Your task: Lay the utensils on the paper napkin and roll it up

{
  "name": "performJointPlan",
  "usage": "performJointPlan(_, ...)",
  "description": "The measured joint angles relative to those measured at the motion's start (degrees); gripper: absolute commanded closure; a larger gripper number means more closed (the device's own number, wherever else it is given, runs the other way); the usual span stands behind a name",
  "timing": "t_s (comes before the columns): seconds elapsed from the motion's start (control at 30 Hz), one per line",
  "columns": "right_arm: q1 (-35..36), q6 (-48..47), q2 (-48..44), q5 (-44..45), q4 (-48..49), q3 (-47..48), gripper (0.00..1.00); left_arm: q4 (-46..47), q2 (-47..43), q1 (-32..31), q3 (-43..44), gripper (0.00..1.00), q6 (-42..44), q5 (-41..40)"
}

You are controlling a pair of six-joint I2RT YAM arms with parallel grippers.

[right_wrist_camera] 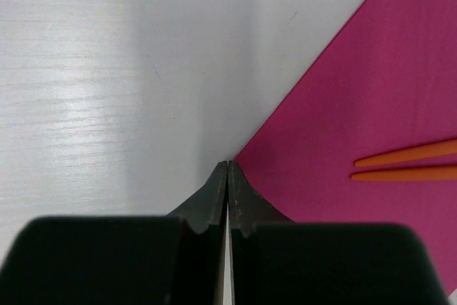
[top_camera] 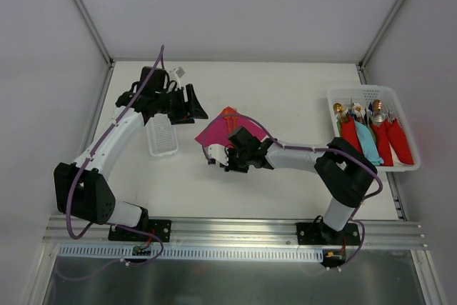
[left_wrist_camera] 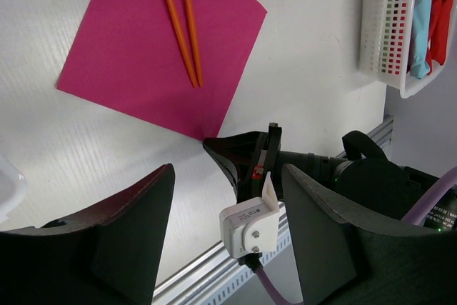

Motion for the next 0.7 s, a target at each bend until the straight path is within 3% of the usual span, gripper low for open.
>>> performJointPlan(0.53, 2.60, 14.49, -4.11, -5.27, -5.99, -1.55, 1.00, 0.02, -0.92, 0.37, -1.20, 0.37, 0.02, 0.17)
performJointPlan(0.7, 2.60, 16.09, -4.07, -6.47, -9.31, 0.63, 0.82, 0.00, -1.07, 0.37, -1.95, 0.37, 0.02, 0.66)
